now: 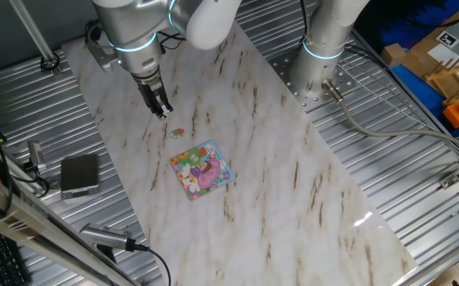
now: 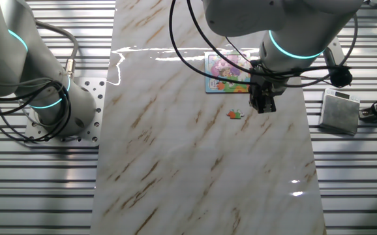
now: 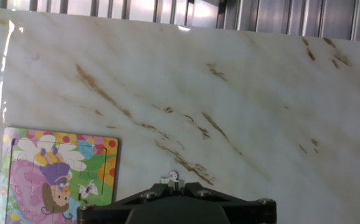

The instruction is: Assemble one piece of a puzzle

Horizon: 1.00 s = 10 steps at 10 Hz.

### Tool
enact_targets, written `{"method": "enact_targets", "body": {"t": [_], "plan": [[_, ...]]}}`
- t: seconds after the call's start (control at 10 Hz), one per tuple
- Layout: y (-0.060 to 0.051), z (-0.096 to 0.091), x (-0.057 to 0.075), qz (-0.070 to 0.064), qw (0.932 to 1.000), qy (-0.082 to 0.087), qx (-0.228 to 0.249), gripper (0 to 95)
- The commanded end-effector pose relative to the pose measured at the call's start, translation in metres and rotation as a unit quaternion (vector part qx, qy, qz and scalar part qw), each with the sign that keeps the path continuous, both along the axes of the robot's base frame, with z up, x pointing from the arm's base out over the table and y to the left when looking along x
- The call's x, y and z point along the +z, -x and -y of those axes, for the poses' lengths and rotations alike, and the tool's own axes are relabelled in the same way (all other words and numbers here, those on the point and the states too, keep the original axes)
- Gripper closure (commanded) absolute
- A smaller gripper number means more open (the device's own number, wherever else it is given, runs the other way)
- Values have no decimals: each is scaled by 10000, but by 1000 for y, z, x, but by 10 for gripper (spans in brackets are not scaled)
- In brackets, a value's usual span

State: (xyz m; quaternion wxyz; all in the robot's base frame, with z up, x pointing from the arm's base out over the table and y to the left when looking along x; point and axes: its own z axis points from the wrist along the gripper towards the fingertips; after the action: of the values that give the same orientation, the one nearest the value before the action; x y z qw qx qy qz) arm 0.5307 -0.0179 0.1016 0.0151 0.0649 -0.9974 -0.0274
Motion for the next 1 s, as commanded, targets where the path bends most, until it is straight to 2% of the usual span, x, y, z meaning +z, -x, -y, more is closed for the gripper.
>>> {"method": "enact_targets", "body": {"t": [0.1, 0.3, 0.5, 1.0], "plan": [[0, -1, 0, -11, 10000, 44, -71, 950], [1, -3, -2, -12, 9997, 144, -189, 950], [4, -4, -4, -31, 9994, 159, -311, 950], [5, -4, -22, -38, 9992, 181, -366, 950]]}}
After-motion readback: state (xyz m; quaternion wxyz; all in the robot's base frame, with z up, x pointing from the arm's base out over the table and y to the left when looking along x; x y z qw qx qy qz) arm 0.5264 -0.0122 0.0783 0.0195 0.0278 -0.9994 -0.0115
